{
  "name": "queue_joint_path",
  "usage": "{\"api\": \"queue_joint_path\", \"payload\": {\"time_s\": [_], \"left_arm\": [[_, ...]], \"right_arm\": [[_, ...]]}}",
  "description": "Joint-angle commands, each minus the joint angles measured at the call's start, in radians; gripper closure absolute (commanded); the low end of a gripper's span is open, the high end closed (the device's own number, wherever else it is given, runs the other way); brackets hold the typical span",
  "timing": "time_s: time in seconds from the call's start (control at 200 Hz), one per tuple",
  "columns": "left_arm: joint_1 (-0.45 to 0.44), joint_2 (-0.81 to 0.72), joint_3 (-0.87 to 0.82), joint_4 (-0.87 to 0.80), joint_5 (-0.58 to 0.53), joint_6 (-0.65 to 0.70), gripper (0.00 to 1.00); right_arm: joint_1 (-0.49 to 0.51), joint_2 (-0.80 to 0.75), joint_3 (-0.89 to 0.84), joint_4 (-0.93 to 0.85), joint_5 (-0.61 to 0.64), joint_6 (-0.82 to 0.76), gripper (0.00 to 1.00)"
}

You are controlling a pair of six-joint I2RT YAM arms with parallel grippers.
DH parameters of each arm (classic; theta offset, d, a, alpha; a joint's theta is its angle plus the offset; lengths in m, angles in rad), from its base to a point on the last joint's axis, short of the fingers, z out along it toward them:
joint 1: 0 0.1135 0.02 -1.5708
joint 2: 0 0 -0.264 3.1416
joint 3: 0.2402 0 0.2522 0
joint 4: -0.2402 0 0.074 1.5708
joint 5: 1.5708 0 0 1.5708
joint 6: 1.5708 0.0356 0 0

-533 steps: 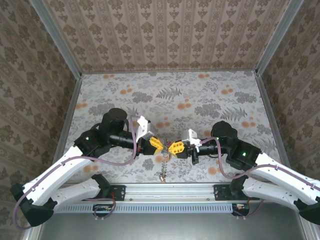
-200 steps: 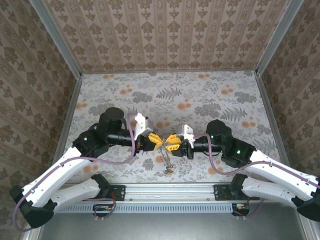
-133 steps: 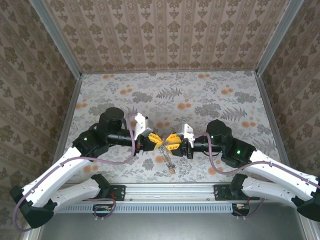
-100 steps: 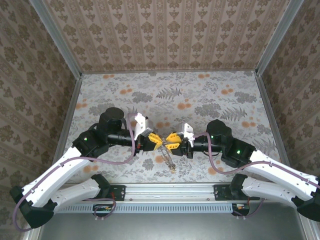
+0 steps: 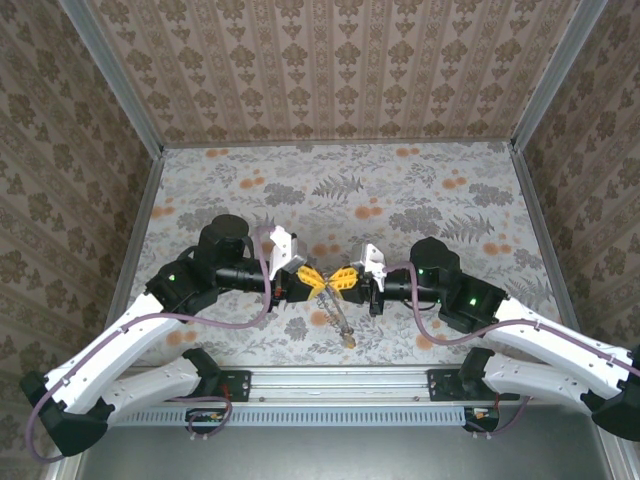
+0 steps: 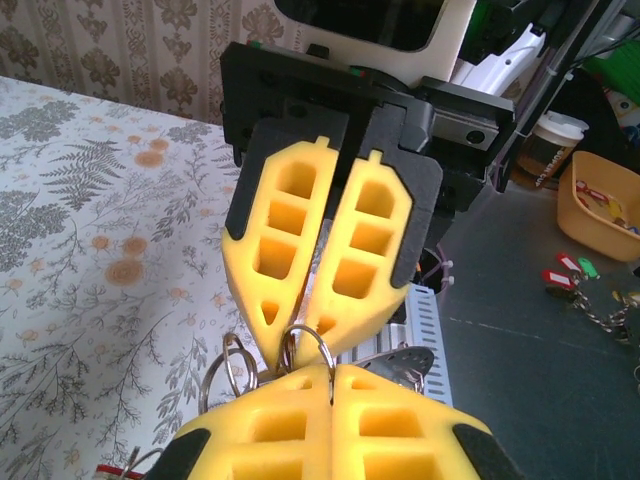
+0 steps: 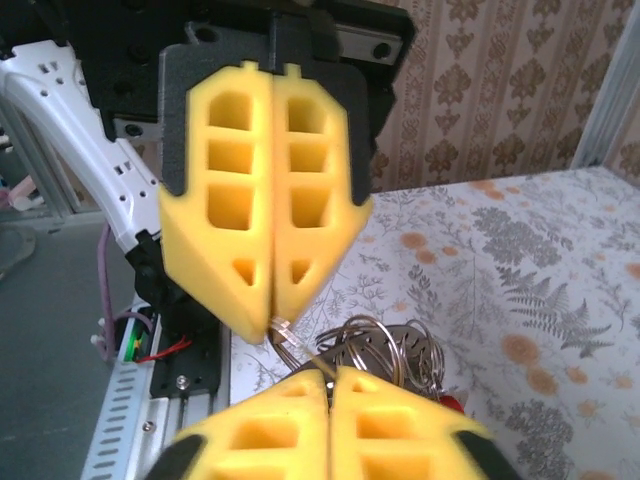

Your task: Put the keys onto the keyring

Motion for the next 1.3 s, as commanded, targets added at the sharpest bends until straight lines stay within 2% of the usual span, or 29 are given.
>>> {"api": "queue_joint_path", "payload": {"time_s": [0.0, 0.115, 0.19, 0.22, 0.27, 0.39, 0.545, 0.89, 1.11, 1.3], "left_arm": [[-0.001, 0.006, 0.011, 0.046, 0.016, 0.020, 1.00], [-0.004, 0.014, 0.023, 0.008, -0.025, 0.028, 1.00], [-0.004, 0.023, 0.057, -0.081, -0.129, 0.057, 1.00], [-0.006, 0.026, 0.072, -0.121, -0.218, 0.070, 1.00], [-0.008, 0.033, 0.100, -0.178, -0.306, 0.087, 0.93], [-0.038, 0.048, 0.130, -0.241, -0.430, 0.104, 0.76], [-0.114, 0.059, 0.144, -0.210, -0.527, 0.109, 0.68], [-0.194, 0.058, 0.192, -0.216, -0.513, 0.144, 0.61], [-0.198, 0.120, 0.227, -0.221, -0.561, 0.163, 0.63], [-0.199, 0.195, 0.260, -0.220, -0.549, 0.177, 0.66]], "right_arm": [[-0.002, 0.006, 0.032, 0.032, -0.024, -0.005, 1.00], [-0.002, -0.010, 0.033, 0.021, -0.025, -0.019, 1.00], [-0.002, -0.025, 0.039, 0.000, 0.000, -0.031, 1.00], [-0.002, -0.029, 0.045, -0.016, 0.022, -0.037, 1.00], [-0.003, -0.029, 0.066, -0.062, 0.060, -0.049, 1.00], [-0.002, -0.020, 0.097, -0.119, 0.125, -0.056, 1.00], [-0.002, -0.003, 0.107, -0.116, 0.178, -0.032, 1.00], [0.003, 0.011, 0.124, -0.180, 0.276, -0.060, 1.00], [0.017, 0.024, 0.132, -0.178, 0.291, -0.078, 1.00], [0.028, 0.029, 0.142, -0.188, 0.315, -0.083, 1.00]]}}
